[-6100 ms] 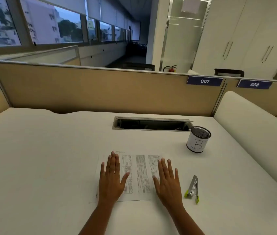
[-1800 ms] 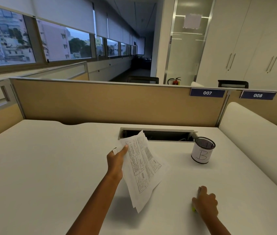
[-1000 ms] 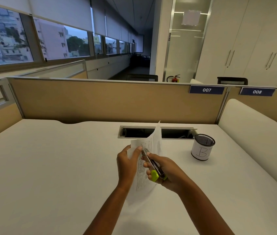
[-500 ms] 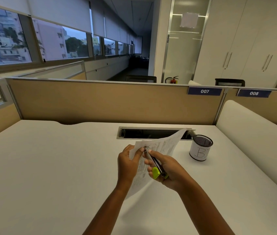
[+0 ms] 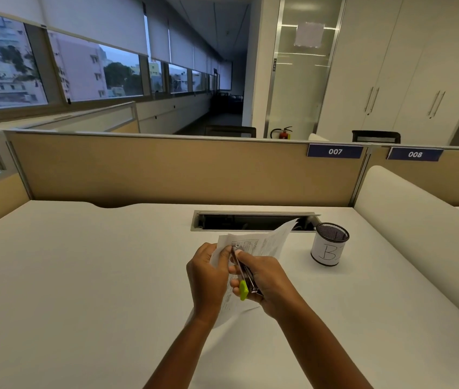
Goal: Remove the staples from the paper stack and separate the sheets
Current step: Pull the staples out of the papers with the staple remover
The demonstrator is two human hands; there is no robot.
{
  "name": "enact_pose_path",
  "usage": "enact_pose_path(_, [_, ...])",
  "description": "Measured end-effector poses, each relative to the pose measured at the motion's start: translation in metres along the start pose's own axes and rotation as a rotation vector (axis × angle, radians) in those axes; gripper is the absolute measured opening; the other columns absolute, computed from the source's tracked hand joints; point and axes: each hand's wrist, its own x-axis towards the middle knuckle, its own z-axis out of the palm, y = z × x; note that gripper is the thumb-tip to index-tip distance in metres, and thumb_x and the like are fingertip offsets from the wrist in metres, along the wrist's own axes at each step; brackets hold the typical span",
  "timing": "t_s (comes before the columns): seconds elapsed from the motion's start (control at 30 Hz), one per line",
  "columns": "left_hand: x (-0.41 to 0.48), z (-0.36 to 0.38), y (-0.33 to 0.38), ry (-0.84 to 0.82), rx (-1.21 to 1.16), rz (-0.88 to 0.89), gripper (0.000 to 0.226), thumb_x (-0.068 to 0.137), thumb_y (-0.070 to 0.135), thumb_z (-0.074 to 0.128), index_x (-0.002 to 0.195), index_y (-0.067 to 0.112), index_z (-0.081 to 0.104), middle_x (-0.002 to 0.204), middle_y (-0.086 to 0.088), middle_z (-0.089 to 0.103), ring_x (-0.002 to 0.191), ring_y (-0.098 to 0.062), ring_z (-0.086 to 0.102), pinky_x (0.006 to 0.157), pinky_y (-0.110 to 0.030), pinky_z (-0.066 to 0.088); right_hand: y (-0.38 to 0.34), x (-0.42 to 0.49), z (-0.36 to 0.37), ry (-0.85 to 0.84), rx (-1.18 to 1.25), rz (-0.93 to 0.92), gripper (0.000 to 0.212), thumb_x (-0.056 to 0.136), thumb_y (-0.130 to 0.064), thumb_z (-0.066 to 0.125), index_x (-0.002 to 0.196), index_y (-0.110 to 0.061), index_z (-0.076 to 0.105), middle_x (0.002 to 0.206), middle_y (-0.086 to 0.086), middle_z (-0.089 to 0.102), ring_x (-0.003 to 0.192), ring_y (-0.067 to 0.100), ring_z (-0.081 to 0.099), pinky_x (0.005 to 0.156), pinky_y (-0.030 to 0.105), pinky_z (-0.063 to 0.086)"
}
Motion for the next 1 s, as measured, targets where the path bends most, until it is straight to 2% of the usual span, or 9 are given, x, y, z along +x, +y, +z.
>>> enact_pose_path(0.2, [0.001,0.001,-0.001,0.001,0.045,0.063,0.015,0.077,0.010,0.065,0.082,-0.005,0.064,0.081,-0.022,0.070,0.066,-0.021,0.061,0.061,-0.014,0.045,-0.001,-0.002,0.005,0.046,-0.054,-0.057,0.029,0.093,-0.027,0.047,0.067,-0.017,0.056,0.061,0.003,0.062,0.034,0.008,0.060,0.039,0.016,0.052])
enact_pose_path(0.3, [0.001,0.002,0.000,-0.012,0.067,0.095,0.016,0.076,0.010,0.067,0.080,-0.006,0.065,0.079,-0.022,0.070,0.066,-0.025,0.064,0.063,-0.021,0.049,-0.001,-0.003,0.006,0.050,-0.055,-0.066,0.030,0.093,-0.026,0.046,0.068,-0.014,0.056,0.062,0.005,0.062,0.033,0.008,0.059,0.040,0.017,0.053])
enact_pose_path(0.37, [0.001,0.002,0.001,-0.019,0.077,0.120,0.015,0.075,0.009,0.067,0.079,-0.005,0.065,0.077,-0.021,0.070,0.064,-0.023,0.063,0.062,-0.022,0.050,-0.001,-0.004,0.006,0.050,-0.043,-0.062,0.030,0.094,-0.025,0.046,0.069,-0.013,0.057,0.062,0.006,0.062,0.033,0.008,0.059,0.041,0.017,0.053])
enact_pose_path(0.57, [0.004,0.005,0.003,-0.005,-0.026,-0.056,0.019,0.080,0.015,0.062,0.087,-0.003,0.063,0.091,-0.020,0.070,0.072,-0.021,0.062,0.061,-0.015,0.046,-0.006,-0.002,0.003,0.003,-0.051,-0.037,0.029,0.093,-0.026,0.046,0.073,-0.010,0.061,0.060,0.004,0.065,0.038,0.009,0.063,0.042,0.018,0.054])
enact_pose_path(0.7, [0.005,0.004,0.003,-0.015,-0.057,-0.142,0.020,0.082,0.018,0.060,0.091,0.000,0.063,0.097,-0.018,0.069,0.074,-0.021,0.061,0.058,-0.015,0.046,-0.007,-0.004,-0.001,-0.052,-0.066,-0.042,0.026,0.093,-0.025,0.047,0.083,-0.007,0.062,0.065,0.004,0.066,0.043,0.011,0.065,0.043,0.020,0.055])
enact_pose_path(0.8, [0.005,0.003,0.005,-0.046,-0.044,-0.133,0.018,0.082,0.017,0.060,0.089,0.001,0.063,0.095,-0.016,0.069,0.072,-0.022,0.061,0.057,-0.016,0.046,-0.007,-0.004,-0.004,-0.068,-0.117,-0.075,0.023,0.093,-0.023,0.047,0.090,-0.005,0.060,0.065,0.004,0.066,0.041,0.010,0.064,0.043,0.020,0.055])
enact_pose_path(1.0, [0.005,0.000,0.007,-0.099,-0.028,-0.124,0.015,0.083,0.020,0.058,0.085,0.006,0.063,0.082,-0.004,0.063,0.065,-0.018,0.060,0.052,-0.014,0.044,-0.003,-0.002,-0.008,-0.013,-0.293,-0.208,0.019,0.093,-0.020,0.048,0.078,-0.012,0.058,0.065,0.004,0.064,0.037,0.007,0.061,0.040,0.018,0.053])
